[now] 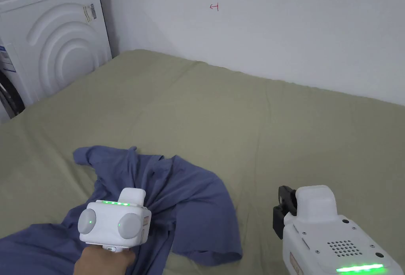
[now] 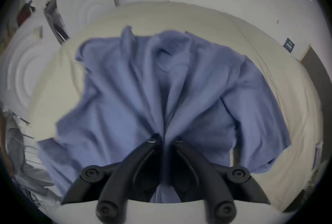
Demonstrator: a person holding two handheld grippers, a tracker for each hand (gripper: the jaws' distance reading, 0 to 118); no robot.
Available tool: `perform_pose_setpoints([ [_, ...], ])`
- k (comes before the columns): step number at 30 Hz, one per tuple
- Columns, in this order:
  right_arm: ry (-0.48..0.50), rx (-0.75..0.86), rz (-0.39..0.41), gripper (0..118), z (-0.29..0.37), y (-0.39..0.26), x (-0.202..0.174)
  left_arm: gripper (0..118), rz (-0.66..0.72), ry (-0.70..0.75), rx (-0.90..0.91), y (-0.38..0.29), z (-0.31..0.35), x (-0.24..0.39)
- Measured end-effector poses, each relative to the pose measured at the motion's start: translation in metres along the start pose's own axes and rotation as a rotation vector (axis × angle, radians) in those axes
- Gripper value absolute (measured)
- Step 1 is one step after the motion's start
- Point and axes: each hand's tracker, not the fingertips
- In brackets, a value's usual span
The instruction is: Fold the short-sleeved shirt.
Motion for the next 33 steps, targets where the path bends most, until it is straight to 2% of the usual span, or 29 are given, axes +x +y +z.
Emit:
perform_pose_setpoints([
  [3, -0.008, 0.005, -0.017, 0, 0.008, -0.001, 0.009, 9, -0.015, 0.021, 0.037, 0.000, 0.001, 0.007],
  [4, -0.014, 0.009, -0.023, 0, 0.013, 0.001, 0.010, 9, 0.020, -0.090, 0.066, 0.002, 0.004, 0.010],
  [6, -0.033, 0.005, -0.035, 0, 0.018, 0.001, 0.019, 9, 0.035, -0.184, 0.068, 0.005, 0.009, 0.027],
  [9, -0.056, -0.002, -0.056, 0, 0.030, -0.003, 0.038, 9, -0.051, -0.149, 0.085, 0.011, 0.005, 0.069],
  [12, -0.116, 0.012, -0.059, 0, 0.057, -0.006, 0.064, 9, -0.042, -0.258, 0.108, 0.014, 0.002, 0.113],
  [15, -0.181, 0.018, -0.090, 0, 0.084, -0.010, 0.098, 9, -0.072, -0.353, 0.133, 0.017, 0.011, 0.174],
  [21, -0.338, 0.034, -0.125, 0, 0.150, -0.024, 0.168, 9, -0.267, -0.561, 0.163, 0.017, 0.045, 0.340],
  [26, -0.474, 0.024, -0.153, 0, 0.201, -0.045, 0.226, 9, -0.407, -0.759, 0.194, -0.010, 0.094, 0.471],
  [28, -0.507, 0.017, -0.174, 0, 0.215, -0.052, 0.244, 9, -0.470, -0.772, 0.199, -0.023, 0.107, 0.506],
  [30, -0.537, 0.010, -0.184, 0, 0.225, -0.060, 0.259, 9, -0.525, -0.708, 0.148, -0.034, 0.104, 0.533],
  [33, -0.562, -0.001, -0.198, 0, 0.234, -0.068, 0.271, 9, -0.506, -0.613, 0.044, -0.051, 0.072, 0.551],
])
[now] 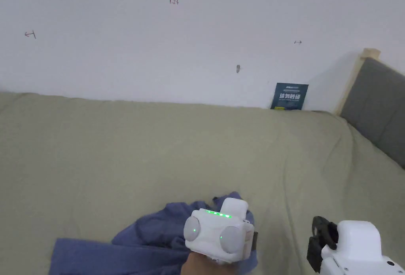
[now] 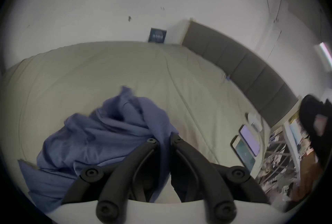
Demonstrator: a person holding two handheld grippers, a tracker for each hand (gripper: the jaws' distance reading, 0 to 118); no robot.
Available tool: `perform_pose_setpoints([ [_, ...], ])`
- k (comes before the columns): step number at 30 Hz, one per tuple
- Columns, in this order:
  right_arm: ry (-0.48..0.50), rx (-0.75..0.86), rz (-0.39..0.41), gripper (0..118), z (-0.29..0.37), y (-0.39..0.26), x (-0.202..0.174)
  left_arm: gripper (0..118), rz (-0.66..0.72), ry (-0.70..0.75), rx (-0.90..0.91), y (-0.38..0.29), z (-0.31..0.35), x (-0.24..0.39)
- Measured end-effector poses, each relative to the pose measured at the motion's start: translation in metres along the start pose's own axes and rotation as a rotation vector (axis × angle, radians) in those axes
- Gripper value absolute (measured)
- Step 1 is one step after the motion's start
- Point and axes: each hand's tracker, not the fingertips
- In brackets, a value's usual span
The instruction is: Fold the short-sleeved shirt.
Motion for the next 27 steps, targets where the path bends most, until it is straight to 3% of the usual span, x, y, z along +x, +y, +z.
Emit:
perform_pose_setpoints([
  [4, -0.013, -0.014, -0.019, 0, -0.003, -0.006, 0.009, 10, 0.057, 0.007, -0.048, -0.017, -0.023, -0.012],
  [5, -0.012, -0.017, -0.021, 0, -0.002, -0.006, 0.009, 20, 0.063, -0.007, -0.021, -0.018, -0.021, -0.013],
  [6, -0.011, -0.016, -0.022, 0, -0.001, -0.006, 0.008, 48, 0.059, -0.004, 0.003, -0.017, -0.014, -0.010],
  [7, -0.010, -0.014, -0.019, 0, 0.000, -0.005, 0.006, 104, 0.044, -0.009, 0.013, -0.017, -0.006, -0.006],
  [8, -0.007, -0.011, -0.014, 0, 0.002, -0.004, 0.004, 118, 0.010, -0.013, 0.007, -0.018, 0.003, -0.003],
  [9, -0.003, -0.008, -0.011, 0, 0.005, -0.003, 0.002, 115, -0.058, -0.048, 0.119, -0.024, 0.025, 0.000],
  [15, 0.053, 0.032, -0.006, 0, 0.032, -0.008, -0.027, 117, -0.033, -0.005, 0.162, -0.080, 0.122, -0.042],
  [17, 0.077, 0.038, -0.008, 0, 0.042, -0.014, -0.040, 115, -0.035, 0.078, 0.178, -0.108, 0.160, -0.066],
  [18, 0.087, 0.039, -0.009, 0, 0.046, -0.018, -0.047, 108, -0.039, 0.136, 0.183, -0.119, 0.174, -0.079],
  [19, 0.096, 0.039, -0.011, 0, 0.051, -0.022, -0.054, 74, -0.039, 0.190, 0.194, -0.131, 0.189, -0.094],
  [20, 0.110, 0.037, -0.015, 0, 0.055, -0.025, -0.060, 24, -0.038, 0.245, 0.199, -0.139, 0.201, -0.109],
  [21, 0.120, 0.035, -0.018, 0, 0.057, -0.028, -0.065, 1, -0.019, 0.313, 0.198, -0.147, 0.206, -0.122],
  [27, 0.175, 0.009, -0.012, 0, 0.061, -0.039, -0.090, 1, 0.087, 0.411, 0.099, -0.135, 0.220, -0.216],
])
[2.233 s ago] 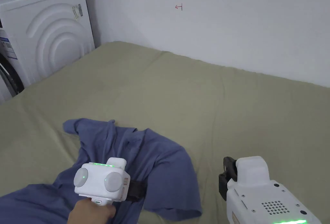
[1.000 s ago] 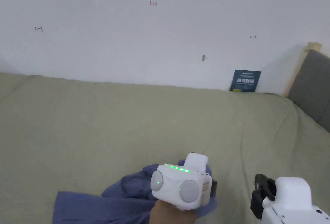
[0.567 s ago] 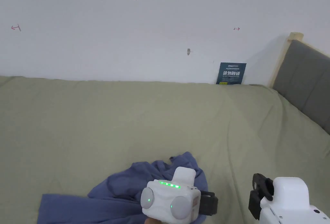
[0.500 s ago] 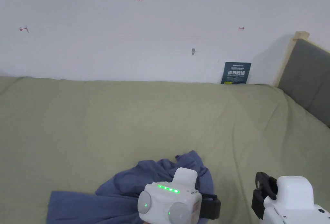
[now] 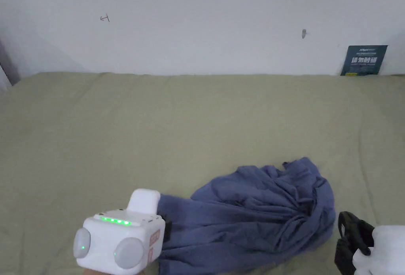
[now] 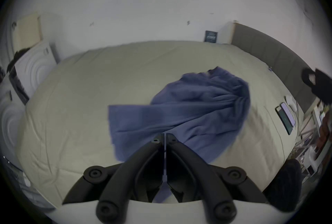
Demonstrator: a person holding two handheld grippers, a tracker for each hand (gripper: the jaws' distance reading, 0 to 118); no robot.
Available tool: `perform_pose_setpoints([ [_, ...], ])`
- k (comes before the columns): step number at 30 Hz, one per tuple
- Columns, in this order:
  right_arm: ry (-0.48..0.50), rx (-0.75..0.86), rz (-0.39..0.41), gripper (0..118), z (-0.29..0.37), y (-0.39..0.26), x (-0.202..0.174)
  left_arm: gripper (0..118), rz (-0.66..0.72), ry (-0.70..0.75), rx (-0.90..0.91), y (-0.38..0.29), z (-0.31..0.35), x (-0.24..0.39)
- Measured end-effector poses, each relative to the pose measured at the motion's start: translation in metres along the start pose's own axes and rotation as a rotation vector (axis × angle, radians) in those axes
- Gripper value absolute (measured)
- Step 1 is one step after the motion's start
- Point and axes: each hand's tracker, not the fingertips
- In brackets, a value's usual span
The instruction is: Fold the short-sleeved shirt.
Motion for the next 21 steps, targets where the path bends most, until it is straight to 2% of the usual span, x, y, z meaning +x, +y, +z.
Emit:
perform_pose_setpoints([
  [3, 0.020, -0.017, 0.003, 0, -0.003, -0.004, -0.004, 1, 0.085, -0.005, -0.114, 0.042, -0.046, -0.035],
  [6, 0.021, -0.033, 0.019, 0, -0.007, -0.008, -0.004, 2, 0.112, -0.011, -0.250, 0.074, -0.098, -0.061],
  [7, 0.018, -0.039, 0.023, 0, -0.009, -0.009, -0.002, 10, 0.161, -0.026, -0.314, 0.083, -0.116, -0.067],
  [8, 0.014, -0.043, 0.025, 0, -0.012, -0.012, 0.000, 39, 0.196, -0.011, -0.360, 0.089, -0.130, -0.070],
  [10, 0.006, -0.054, 0.023, 0, -0.016, -0.015, 0.004, 118, 0.208, 0.000, -0.385, 0.090, -0.139, -0.064],
  [12, 0.000, -0.067, 0.015, 0, -0.021, -0.018, 0.009, 118, 0.199, 0.011, -0.340, 0.092, -0.146, -0.058],
  [17, -0.017, -0.089, 0.003, 0, -0.029, -0.023, 0.020, 118, 0.222, 0.042, -0.406, 0.084, -0.162, -0.043],
  [18, -0.020, -0.092, 0.000, 1, -0.029, -0.024, 0.021, 118, 0.218, 0.037, -0.416, 0.089, -0.175, -0.058],
  [21, -0.026, -0.092, -0.005, 0, -0.028, -0.024, 0.023, 100, 0.199, 0.077, -0.409, 0.086, -0.175, -0.051],
])
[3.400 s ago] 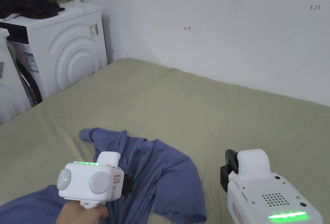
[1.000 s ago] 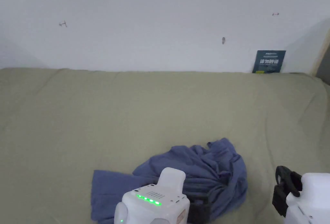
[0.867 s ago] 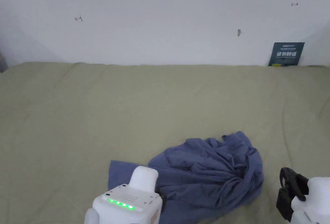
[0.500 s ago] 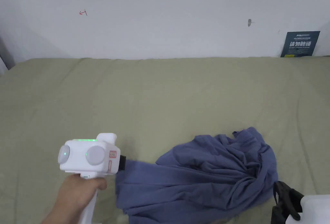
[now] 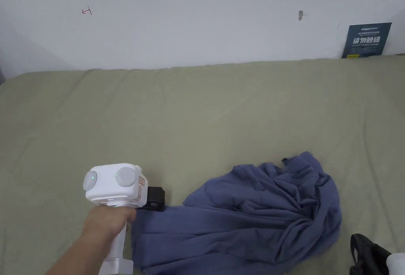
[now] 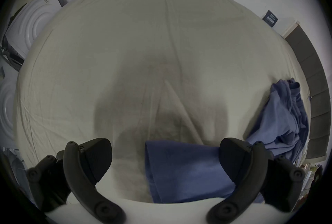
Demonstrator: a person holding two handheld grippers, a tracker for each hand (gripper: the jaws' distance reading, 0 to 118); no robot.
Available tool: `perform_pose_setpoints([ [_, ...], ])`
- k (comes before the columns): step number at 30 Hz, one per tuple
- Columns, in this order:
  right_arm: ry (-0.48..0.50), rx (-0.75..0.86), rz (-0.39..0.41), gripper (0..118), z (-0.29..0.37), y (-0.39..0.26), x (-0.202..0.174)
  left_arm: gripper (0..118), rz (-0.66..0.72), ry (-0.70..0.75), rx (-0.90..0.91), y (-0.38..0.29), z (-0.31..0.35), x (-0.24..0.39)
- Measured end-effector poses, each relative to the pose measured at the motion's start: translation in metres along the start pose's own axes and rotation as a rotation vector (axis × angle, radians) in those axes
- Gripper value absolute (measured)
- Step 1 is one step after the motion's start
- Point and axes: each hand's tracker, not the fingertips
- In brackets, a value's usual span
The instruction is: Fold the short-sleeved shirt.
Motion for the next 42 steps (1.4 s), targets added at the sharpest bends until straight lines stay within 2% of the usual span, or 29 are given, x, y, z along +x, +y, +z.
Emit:
perform_pose_setpoints([
  [3, -0.005, 0.006, -0.008, 0, 0.003, 0.001, 0.002, 62, 0.005, 0.008, 0.035, -0.002, 0.009, 0.002],
  [4, -0.004, 0.008, -0.010, 1, 0.003, 0.001, 0.002, 30, 0.023, -0.012, 0.047, -0.003, 0.013, 0.003],
  [5, -0.005, 0.010, -0.009, 1, 0.003, 0.002, 0.002, 9, 0.033, -0.036, 0.054, -0.006, 0.018, 0.005],
  [7, -0.004, 0.012, -0.007, 1, 0.003, 0.002, 0.002, 9, 0.074, -0.099, 0.041, -0.010, 0.026, 0.015],
  [15, 0.040, -0.066, 0.003, 1, -0.029, 0.024, 0.020, 9, 0.049, -0.218, 0.165, -0.035, 0.077, 0.012],
  [17, 0.058, -0.111, -0.009, 1, -0.058, 0.041, 0.034, 9, 0.033, -0.232, 0.179, -0.040, 0.083, 0.008],
  [21, 0.035, -0.208, 0.099, 2, -0.133, 0.085, 0.052, 9, 0.019, -0.281, 0.213, -0.048, 0.080, 0.000],
  [24, 0.045, -0.301, 0.106, 8, -0.198, 0.122, 0.064, 9, 0.022, -0.318, 0.239, -0.055, 0.076, -0.004],
  [25, 0.040, -0.335, 0.089, 13, -0.222, 0.133, 0.067, 9, 0.020, -0.326, 0.240, -0.054, 0.071, -0.009],
  [26, 0.021, -0.358, 0.079, 25, -0.244, 0.143, 0.069, 9, 0.016, -0.328, 0.246, -0.055, 0.069, -0.011],
  [27, 0.019, -0.394, 0.059, 54, -0.271, 0.147, 0.074, 9, 0.006, -0.330, 0.257, -0.057, 0.068, -0.011],
  [28, 0.017, -0.454, 0.031, 99, -0.297, 0.154, 0.076, 9, 0.003, -0.333, 0.259, -0.058, 0.065, -0.013],
  [29, 0.018, -0.512, -0.009, 116, -0.316, 0.157, 0.077, 9, 0.003, -0.338, 0.260, -0.059, 0.063, -0.015],
  [31, 0.022, -0.597, -0.133, 118, -0.351, 0.160, 0.077, 9, 0.002, -0.347, 0.270, -0.059, 0.061, -0.018],
  [33, 0.000, -0.668, -0.205, 118, -0.381, 0.158, 0.074, 9, 0.001, -0.357, 0.276, -0.059, 0.058, -0.022],
  [38, -0.082, -0.837, -0.266, 118, -0.428, 0.141, 0.065, 9, -0.007, -0.360, 0.281, -0.053, 0.050, -0.027],
  [39, -0.093, -0.846, -0.289, 118, -0.394, 0.143, 0.045, 9, -0.008, -0.361, 0.279, -0.051, 0.047, -0.028],
  [42, -0.134, -0.899, -0.331, 118, -0.392, 0.134, 0.042, 9, -0.017, -0.346, 0.275, -0.049, 0.041, -0.026],
])
